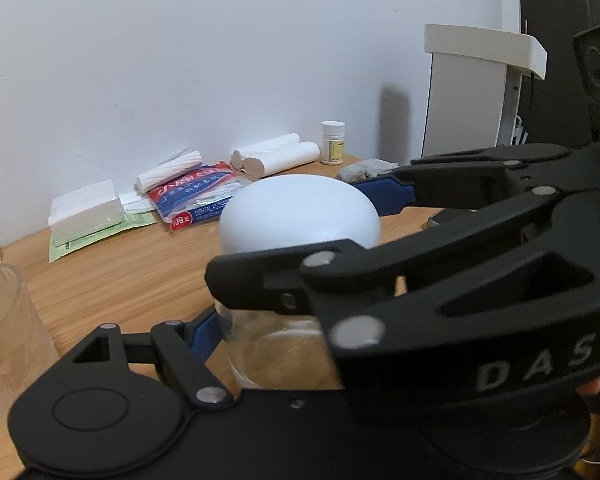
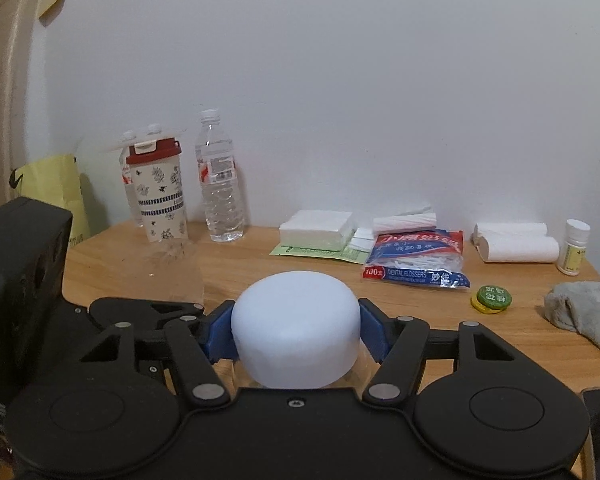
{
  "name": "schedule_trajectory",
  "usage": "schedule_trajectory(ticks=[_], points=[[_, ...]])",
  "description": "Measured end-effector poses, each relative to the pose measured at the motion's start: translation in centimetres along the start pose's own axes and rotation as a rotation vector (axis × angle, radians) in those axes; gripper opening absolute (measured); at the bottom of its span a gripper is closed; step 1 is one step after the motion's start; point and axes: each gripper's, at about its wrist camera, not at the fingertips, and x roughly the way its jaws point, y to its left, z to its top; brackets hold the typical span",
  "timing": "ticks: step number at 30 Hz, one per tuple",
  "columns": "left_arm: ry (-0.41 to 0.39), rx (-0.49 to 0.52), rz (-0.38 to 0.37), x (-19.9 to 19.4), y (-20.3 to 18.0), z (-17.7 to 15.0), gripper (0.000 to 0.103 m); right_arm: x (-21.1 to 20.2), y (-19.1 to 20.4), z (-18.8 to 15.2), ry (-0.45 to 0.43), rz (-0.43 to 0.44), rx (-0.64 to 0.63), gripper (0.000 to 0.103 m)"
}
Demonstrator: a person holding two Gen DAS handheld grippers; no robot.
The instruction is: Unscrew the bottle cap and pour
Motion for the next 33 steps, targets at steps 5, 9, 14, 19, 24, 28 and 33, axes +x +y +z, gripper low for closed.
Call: schedule_trajectory(ticks=[5, 9, 14, 19, 24, 28, 33], points=[[0.004, 0.045, -0.072, -0.2, 0.7, -0.1, 0.078, -0.2, -1.6, -0.6, -0.044, 0.145, -0.082, 0.069], [-0.004, 0.070, -0.123, -0.3, 1.2, -0.2, 0.078, -0.1, -3.4, -0.3, -0.020, 0.277, -0.125, 0.069], [-0.002, 0.091, -0.168, -0.3, 1.6, -0.3, 0.079, 0.1, -4.5, -0.5, -0.037, 0.375, -0.180, 0.069], [0.008, 0.094, -0.170, -0.3, 1.5, -0.2, 0.078, 0.3, -5.2, -0.2, -0.030, 0.456, -0.238, 0.069], [0.011, 0.063, -0.117, -0.4, 1.1, -0.3, 0.079, -0.1, -4.3, -0.4, -0.050, 0.402, -0.235, 0.093], [0.002, 0.026, -0.059, -0.4, 0.8, -0.2, 0.078, -1.1, -4.0, 0.1, -0.073, 0.350, -0.101, 0.097], [-0.013, -0.006, -0.014, -0.3, 0.6, -0.2, 0.078, -1.8, -0.8, 0.5, -0.098, 0.036, -0.081, 0.091]])
